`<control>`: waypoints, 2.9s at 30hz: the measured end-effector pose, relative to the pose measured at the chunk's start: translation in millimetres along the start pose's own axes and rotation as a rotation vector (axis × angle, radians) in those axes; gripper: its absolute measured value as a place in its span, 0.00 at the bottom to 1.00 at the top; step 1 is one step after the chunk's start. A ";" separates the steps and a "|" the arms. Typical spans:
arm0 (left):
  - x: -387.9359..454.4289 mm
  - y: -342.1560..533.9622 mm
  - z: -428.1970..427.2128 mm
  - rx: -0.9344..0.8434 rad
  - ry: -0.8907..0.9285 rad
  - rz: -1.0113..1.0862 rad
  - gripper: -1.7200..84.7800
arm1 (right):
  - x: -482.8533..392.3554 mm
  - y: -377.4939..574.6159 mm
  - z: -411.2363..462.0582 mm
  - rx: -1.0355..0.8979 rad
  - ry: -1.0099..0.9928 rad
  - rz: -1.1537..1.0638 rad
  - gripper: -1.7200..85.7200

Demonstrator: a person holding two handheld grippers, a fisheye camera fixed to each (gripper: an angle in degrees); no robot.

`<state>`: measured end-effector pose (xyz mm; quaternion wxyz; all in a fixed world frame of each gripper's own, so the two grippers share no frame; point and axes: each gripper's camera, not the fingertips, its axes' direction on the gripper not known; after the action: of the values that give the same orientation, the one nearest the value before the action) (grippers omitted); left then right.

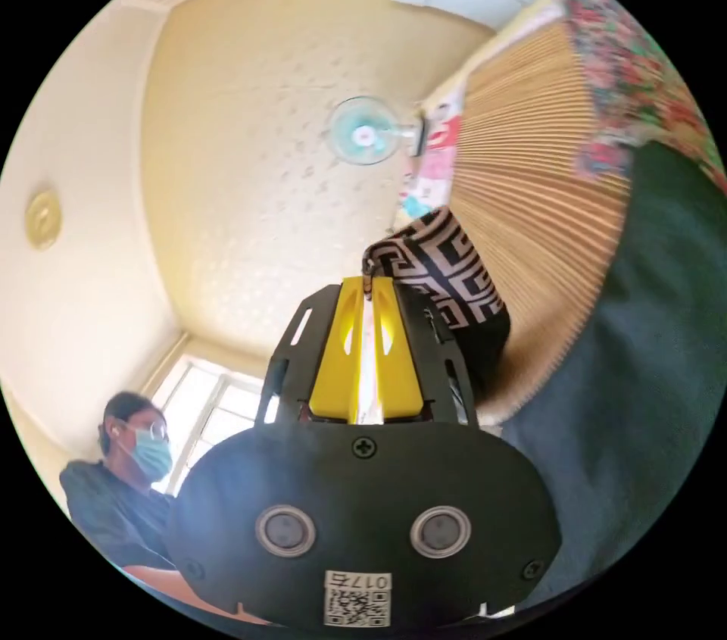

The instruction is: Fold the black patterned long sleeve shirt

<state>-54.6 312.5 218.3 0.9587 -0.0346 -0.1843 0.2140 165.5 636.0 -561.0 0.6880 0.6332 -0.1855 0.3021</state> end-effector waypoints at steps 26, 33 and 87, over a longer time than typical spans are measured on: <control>-76.3 -225.5 66.4 -0.056 0.228 -0.008 0.14 | 33.6 375.9 472.3 -1.119 0.479 -0.506 0.09; -92.4 -232.8 92.3 -0.072 0.114 -0.154 0.06 | 81.0 478.2 585.6 -1.470 0.654 -0.702 0.10; 7.1 -388.0 283.2 -0.170 0.137 0.601 0.11 | 126.3 253.9 231.7 -0.362 0.876 0.122 0.08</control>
<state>1.3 -39.6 540.3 0.8564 -0.1820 -0.1181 0.4685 124.4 434.9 -257.7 0.7815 0.3043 0.0355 0.5434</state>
